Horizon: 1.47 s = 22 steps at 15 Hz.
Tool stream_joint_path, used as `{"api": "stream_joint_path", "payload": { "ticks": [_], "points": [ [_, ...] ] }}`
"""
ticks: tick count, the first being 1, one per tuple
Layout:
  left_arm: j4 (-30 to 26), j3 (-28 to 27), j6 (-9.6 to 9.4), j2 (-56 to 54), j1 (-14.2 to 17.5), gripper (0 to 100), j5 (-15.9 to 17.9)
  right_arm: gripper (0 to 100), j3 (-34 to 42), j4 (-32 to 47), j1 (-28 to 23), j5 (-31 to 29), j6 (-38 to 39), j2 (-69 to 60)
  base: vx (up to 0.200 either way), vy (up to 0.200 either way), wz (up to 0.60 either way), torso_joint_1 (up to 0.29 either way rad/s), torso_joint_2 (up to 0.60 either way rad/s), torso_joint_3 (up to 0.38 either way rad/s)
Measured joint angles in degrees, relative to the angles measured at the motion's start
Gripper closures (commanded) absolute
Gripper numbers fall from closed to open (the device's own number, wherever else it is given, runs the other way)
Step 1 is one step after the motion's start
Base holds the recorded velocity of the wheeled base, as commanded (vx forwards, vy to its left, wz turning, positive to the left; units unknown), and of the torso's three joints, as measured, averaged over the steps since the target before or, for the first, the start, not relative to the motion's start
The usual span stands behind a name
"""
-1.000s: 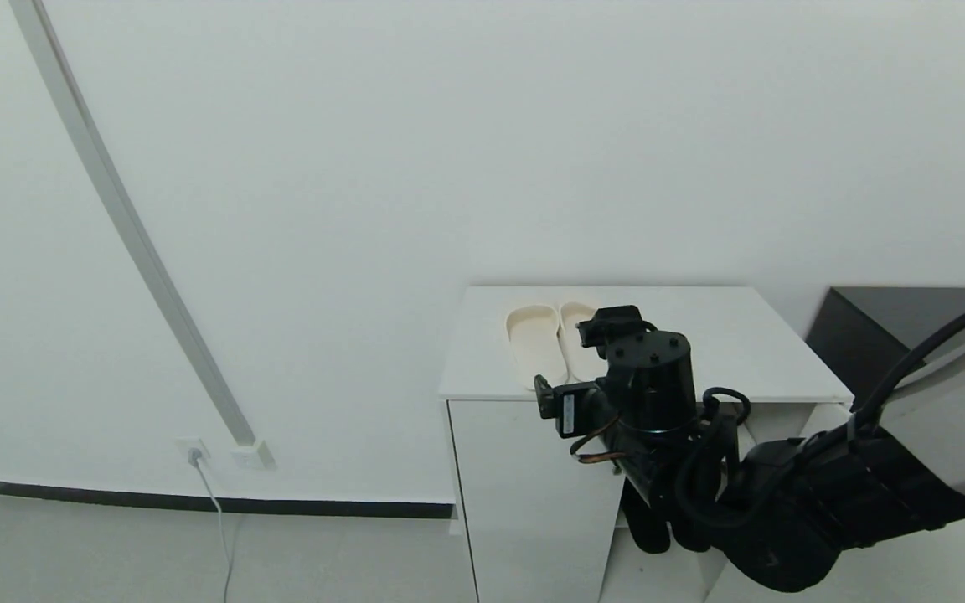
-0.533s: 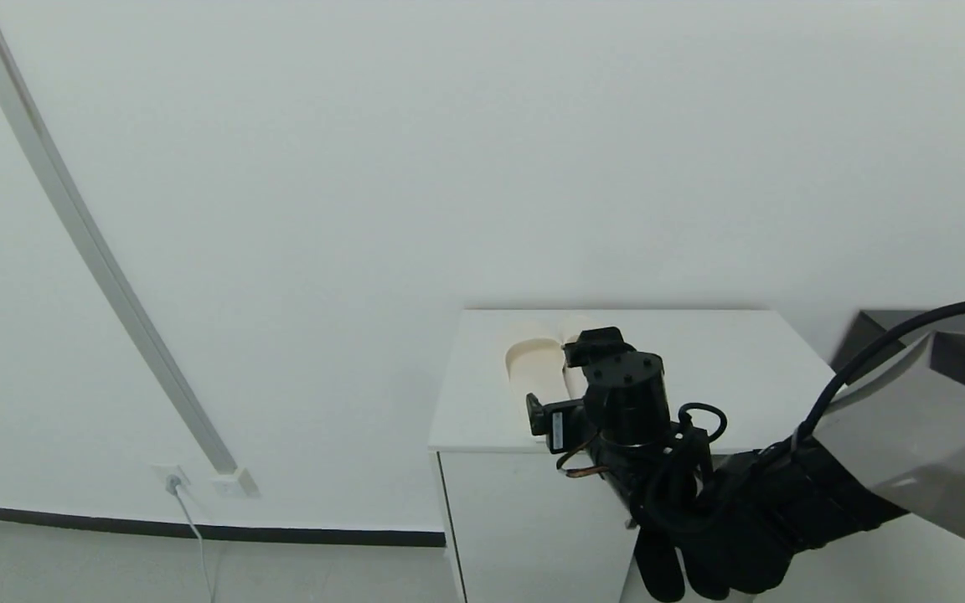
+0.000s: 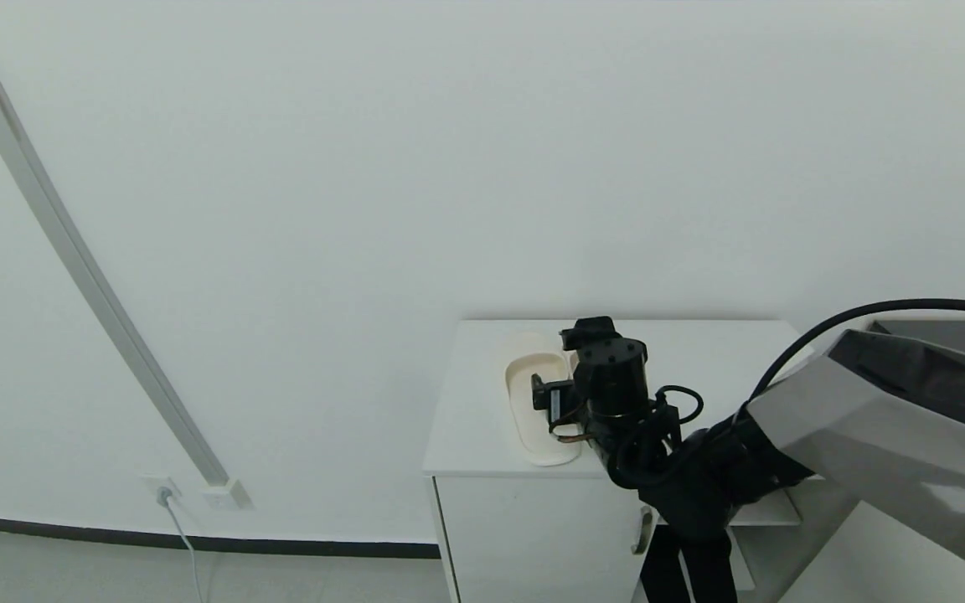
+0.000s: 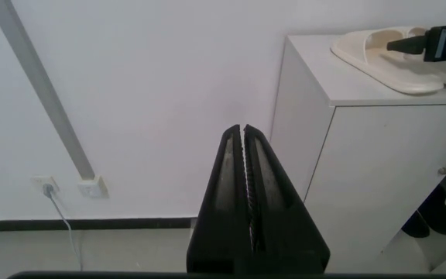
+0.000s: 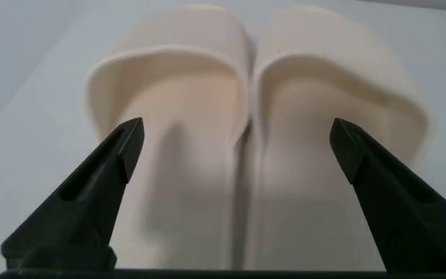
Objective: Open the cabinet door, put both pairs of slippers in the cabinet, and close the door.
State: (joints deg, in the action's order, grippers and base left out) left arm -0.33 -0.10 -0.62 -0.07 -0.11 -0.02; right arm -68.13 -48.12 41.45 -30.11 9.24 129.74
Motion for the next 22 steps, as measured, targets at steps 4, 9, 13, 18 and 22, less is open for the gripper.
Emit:
{"api": "stream_joint_path", "payload": {
  "ticks": [4, 9, 13, 18, 22],
  "points": [
    [0.0, 0.0, 0.00, 0.0, 0.0, 100, 0.0, 0, -5.6, 0.0, -1.8, 0.7, -2.2, 4.0, 0.000, 0.000, 0.00, 0.000, 0.00, 0.000],
    [0.0, 0.0, 0.00, 0.0, 0.0, 100, 0.0, 100, -9.4, 0.1, -2.8, 1.3, -2.4, 7.4, 0.000, 0.000, 0.00, 0.000, 0.00, 0.000],
    [0.0, 0.0, 0.00, 0.0, 0.0, 100, 0.0, 100, -9.7, 0.0, -2.8, 1.8, -2.4, 7.8, 0.000, 0.000, 0.00, 0.000, 0.00, 0.000],
    [0.0, 0.0, 0.00, 0.0, 0.0, 100, 0.0, 100, -9.3, -0.2, -2.7, 1.8, -2.5, 7.2, 0.000, 0.000, 0.00, 0.000, 0.00, 0.000],
    [0.0, 0.0, 0.02, 0.0, 0.0, 100, 0.0, 100, -5.0, -0.8, -2.5, 3.3, -2.4, 2.7, 0.000, 0.000, 0.00, 0.000, 0.00, 0.000]
  ]
}}
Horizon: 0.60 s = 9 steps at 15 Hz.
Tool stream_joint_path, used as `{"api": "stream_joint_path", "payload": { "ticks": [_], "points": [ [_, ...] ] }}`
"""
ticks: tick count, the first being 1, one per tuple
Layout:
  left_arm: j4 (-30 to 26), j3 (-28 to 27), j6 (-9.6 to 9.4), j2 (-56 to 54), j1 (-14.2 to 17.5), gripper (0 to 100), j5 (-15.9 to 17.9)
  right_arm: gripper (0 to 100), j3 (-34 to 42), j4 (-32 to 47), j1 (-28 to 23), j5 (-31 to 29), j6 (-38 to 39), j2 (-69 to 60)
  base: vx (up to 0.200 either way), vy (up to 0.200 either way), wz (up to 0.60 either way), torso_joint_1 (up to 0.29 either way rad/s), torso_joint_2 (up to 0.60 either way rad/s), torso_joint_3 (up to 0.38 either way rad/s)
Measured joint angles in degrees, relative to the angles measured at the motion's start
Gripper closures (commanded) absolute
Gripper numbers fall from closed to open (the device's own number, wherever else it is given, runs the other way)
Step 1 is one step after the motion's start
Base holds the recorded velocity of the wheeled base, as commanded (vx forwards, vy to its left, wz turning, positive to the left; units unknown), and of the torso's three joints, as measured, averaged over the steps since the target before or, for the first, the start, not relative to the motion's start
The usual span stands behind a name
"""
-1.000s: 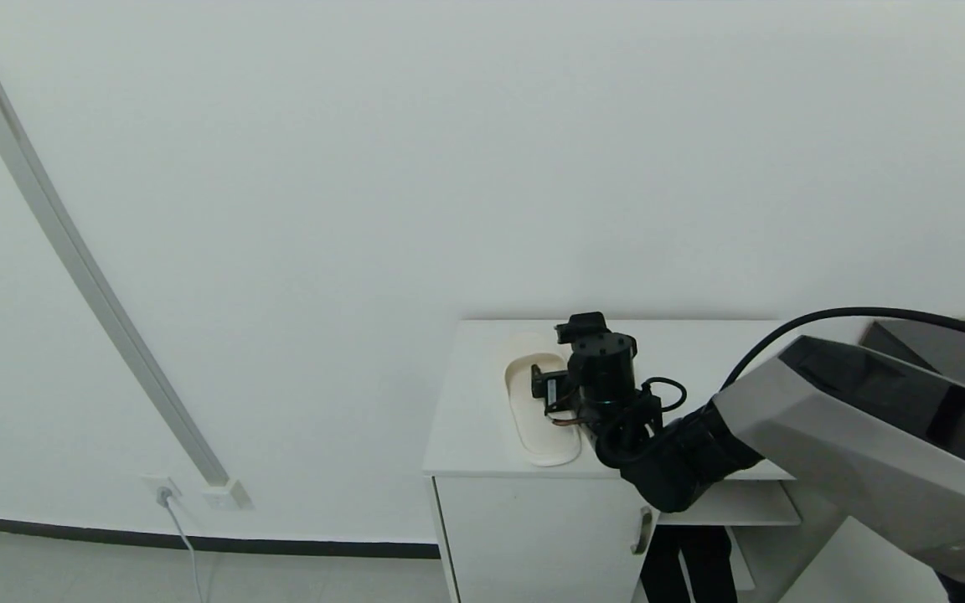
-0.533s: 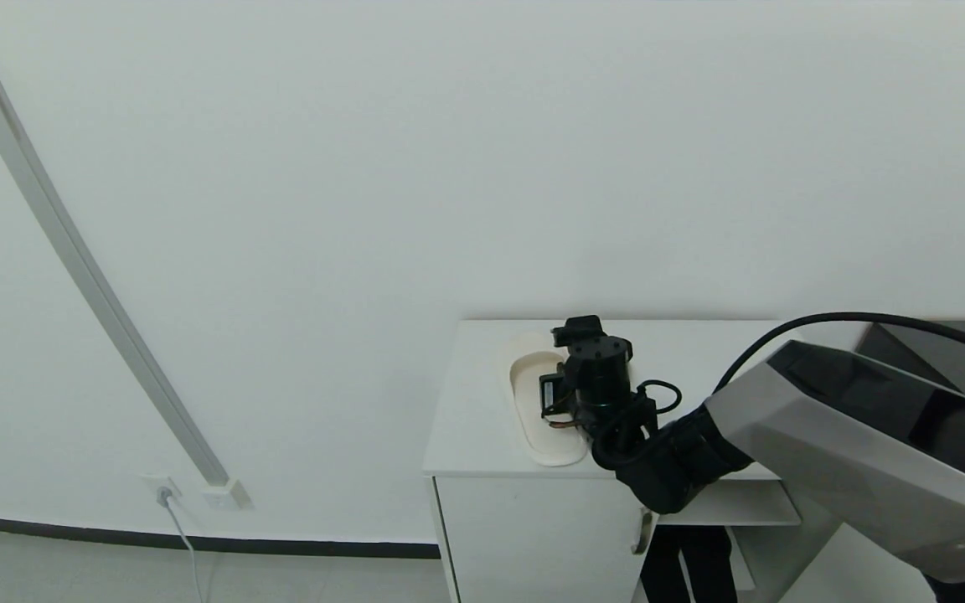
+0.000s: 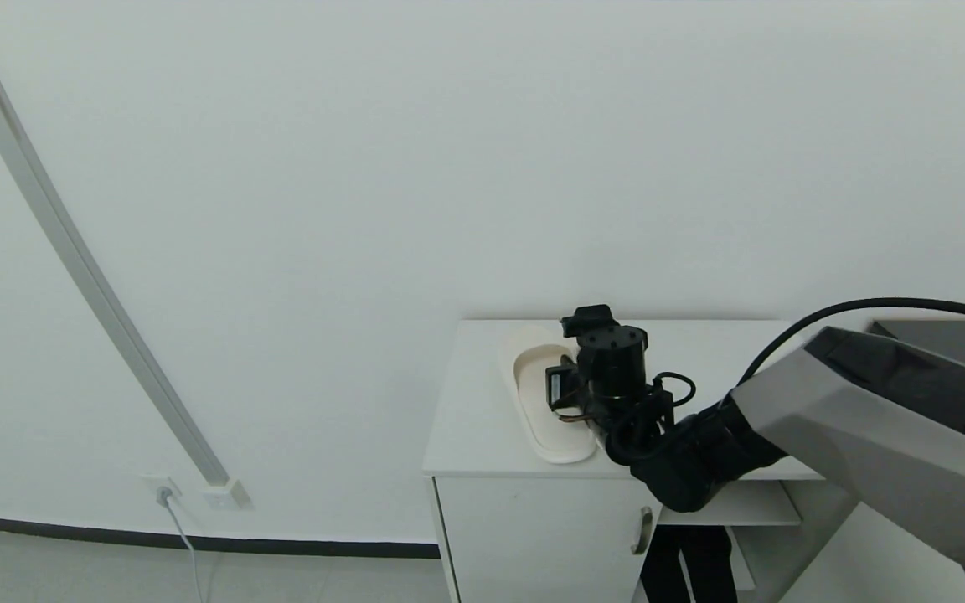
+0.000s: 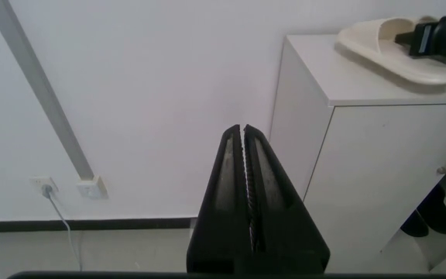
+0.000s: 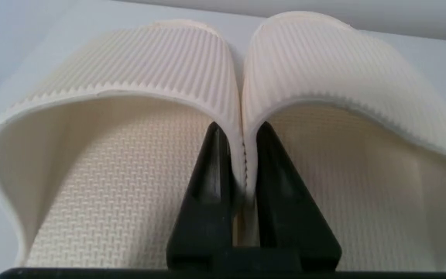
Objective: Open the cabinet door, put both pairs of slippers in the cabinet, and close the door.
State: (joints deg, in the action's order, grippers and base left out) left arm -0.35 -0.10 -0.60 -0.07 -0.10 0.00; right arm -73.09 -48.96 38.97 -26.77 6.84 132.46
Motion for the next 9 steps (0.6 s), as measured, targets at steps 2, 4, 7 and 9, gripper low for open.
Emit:
{"api": "stream_joint_path", "payload": {
  "ticks": [2, 4, 7, 9],
  "points": [
    [0.0, 0.0, 0.00, 0.0, 0.0, 100, 0.0, 100, 5.3, -0.7, 0.1, 2.6, 0.0, -4.4, 0.000, 0.000, 0.00, 0.000, 0.00, 0.000],
    [0.0, 0.0, 0.00, 0.0, 0.0, 100, 0.0, 100, 12.4, -1.5, 0.4, 6.2, -0.1, -10.3, 0.000, 0.000, 0.00, 0.000, 0.00, 0.000],
    [0.0, 0.0, -0.02, 0.0, 0.0, 100, -0.1, 100, 23.3, -1.7, 0.5, 12.7, -1.3, -20.0, 0.000, 0.000, 0.00, 0.000, 0.00, 0.000],
    [0.0, 0.0, -0.02, 0.0, 0.0, 100, -0.1, 100, 29.7, -1.8, 0.9, 15.3, -3.2, -26.1, 0.000, 0.000, 0.00, 0.000, 0.00, 0.000]
  ]
}}
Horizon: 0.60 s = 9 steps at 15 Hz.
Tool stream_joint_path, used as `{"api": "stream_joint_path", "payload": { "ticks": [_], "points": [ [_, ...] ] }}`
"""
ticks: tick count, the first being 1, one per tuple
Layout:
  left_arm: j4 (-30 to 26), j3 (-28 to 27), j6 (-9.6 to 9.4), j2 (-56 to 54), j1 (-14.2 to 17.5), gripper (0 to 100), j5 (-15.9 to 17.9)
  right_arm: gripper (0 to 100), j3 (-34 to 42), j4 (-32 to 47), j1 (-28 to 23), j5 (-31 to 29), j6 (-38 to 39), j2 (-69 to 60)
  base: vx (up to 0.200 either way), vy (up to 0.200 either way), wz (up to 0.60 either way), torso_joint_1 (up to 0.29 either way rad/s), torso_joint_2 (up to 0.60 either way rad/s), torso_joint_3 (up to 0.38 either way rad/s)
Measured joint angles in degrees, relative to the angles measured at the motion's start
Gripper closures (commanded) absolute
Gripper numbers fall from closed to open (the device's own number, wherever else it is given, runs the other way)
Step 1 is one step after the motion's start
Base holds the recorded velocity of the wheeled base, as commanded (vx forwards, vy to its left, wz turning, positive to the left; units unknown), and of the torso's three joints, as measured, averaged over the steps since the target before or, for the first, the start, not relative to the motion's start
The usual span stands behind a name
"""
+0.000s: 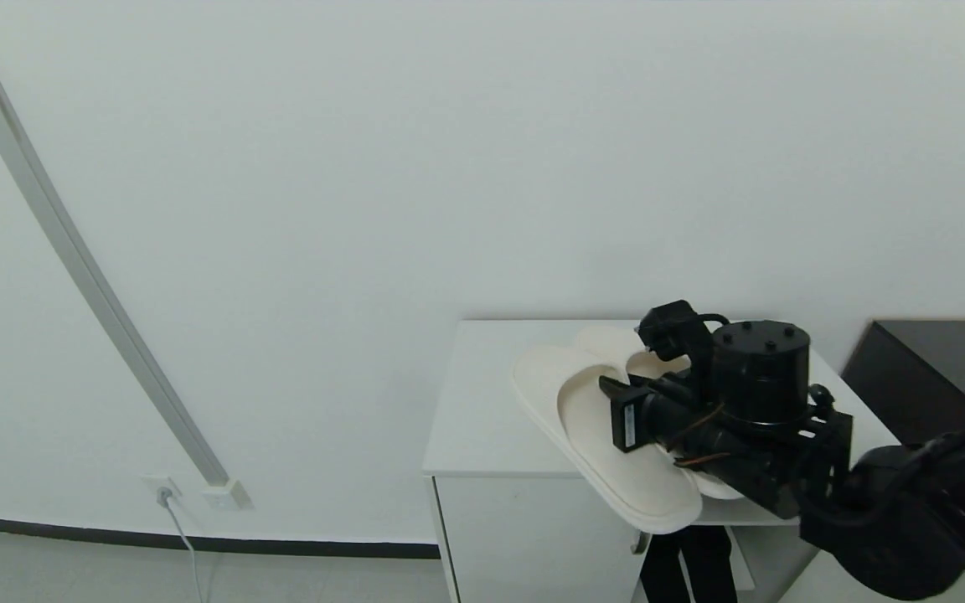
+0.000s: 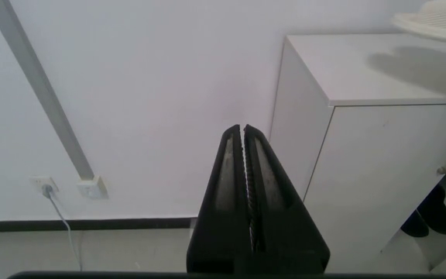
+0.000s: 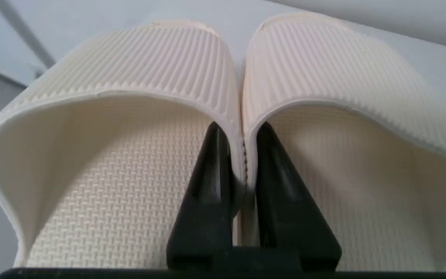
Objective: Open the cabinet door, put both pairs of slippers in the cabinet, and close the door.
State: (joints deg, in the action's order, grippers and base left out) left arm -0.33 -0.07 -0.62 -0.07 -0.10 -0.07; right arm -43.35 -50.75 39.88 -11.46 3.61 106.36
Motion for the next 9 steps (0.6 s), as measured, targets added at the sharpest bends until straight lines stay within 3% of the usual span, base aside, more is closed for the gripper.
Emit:
{"api": "stream_joint_path", "payload": {
  "ticks": [9],
  "points": [
    [0.0, 0.0, 0.07, 0.0, 0.0, 100, -0.2, 100, 5.3, 0.2, 3.3, 0.0, -0.5, -7.0, 0.000, 0.000, 0.00, 0.000, 0.00, 0.000]
  ]
}}
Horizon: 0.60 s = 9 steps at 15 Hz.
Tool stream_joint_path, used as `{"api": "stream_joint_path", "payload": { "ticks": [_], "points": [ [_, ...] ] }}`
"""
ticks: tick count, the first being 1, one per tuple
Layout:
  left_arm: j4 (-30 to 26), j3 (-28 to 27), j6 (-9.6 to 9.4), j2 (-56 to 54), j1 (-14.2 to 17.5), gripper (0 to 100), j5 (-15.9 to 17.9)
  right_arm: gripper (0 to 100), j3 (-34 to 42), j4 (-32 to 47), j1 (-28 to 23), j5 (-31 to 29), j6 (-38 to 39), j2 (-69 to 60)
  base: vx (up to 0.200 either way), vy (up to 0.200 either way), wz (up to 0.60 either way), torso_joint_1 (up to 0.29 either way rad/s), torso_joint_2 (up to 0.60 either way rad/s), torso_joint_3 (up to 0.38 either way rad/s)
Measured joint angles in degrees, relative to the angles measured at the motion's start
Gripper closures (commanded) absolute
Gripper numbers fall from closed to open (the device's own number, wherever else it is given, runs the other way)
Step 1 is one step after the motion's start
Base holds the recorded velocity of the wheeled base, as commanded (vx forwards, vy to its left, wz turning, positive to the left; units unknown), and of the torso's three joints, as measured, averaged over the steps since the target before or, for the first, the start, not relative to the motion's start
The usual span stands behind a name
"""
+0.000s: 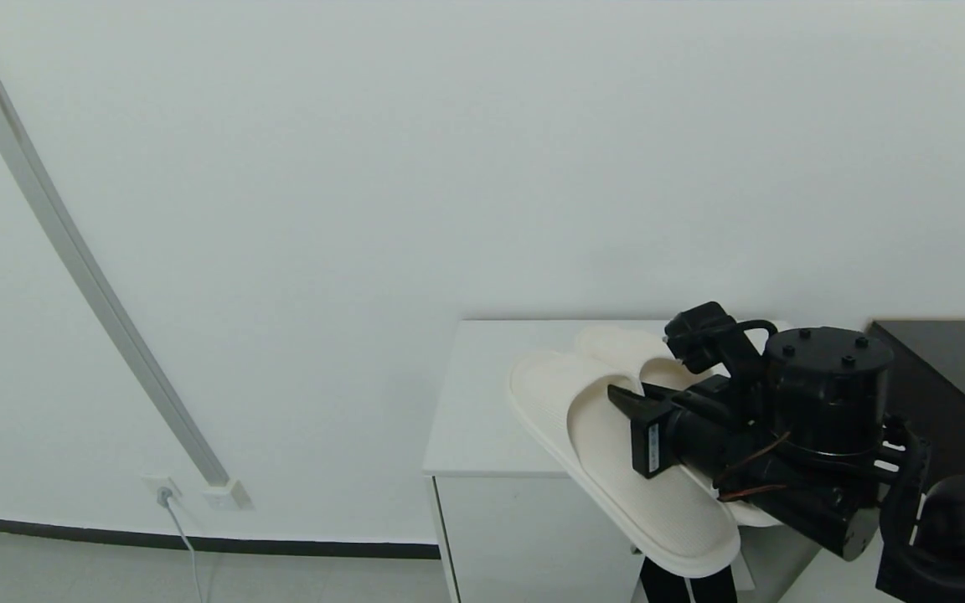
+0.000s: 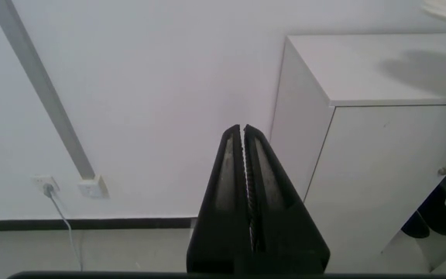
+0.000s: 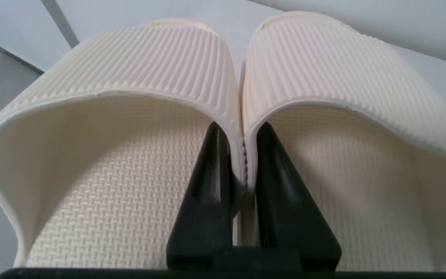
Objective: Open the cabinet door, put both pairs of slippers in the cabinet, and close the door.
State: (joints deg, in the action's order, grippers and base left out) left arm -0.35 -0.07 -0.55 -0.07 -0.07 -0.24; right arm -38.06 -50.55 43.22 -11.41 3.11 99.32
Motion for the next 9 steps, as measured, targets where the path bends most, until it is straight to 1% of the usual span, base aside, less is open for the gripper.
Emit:
{"api": "stream_joint_path", "payload": {
  "ticks": [3, 9],
  "points": [
    [0.0, 0.0, 0.01, 0.0, 0.0, 100, 0.0, 100, 0.1, 0.0, 0.2, 0.0, 0.0, 0.1, 0.000, 0.000, 0.00, 0.000, 0.00, 0.000],
    [0.0, 0.0, 0.00, 0.0, 0.0, 100, 0.0, 100, 0.3, -0.1, 0.7, -0.1, -0.1, 0.4, -0.200, 0.000, 0.00, 0.003, 0.01, 0.004]
  ]
}}
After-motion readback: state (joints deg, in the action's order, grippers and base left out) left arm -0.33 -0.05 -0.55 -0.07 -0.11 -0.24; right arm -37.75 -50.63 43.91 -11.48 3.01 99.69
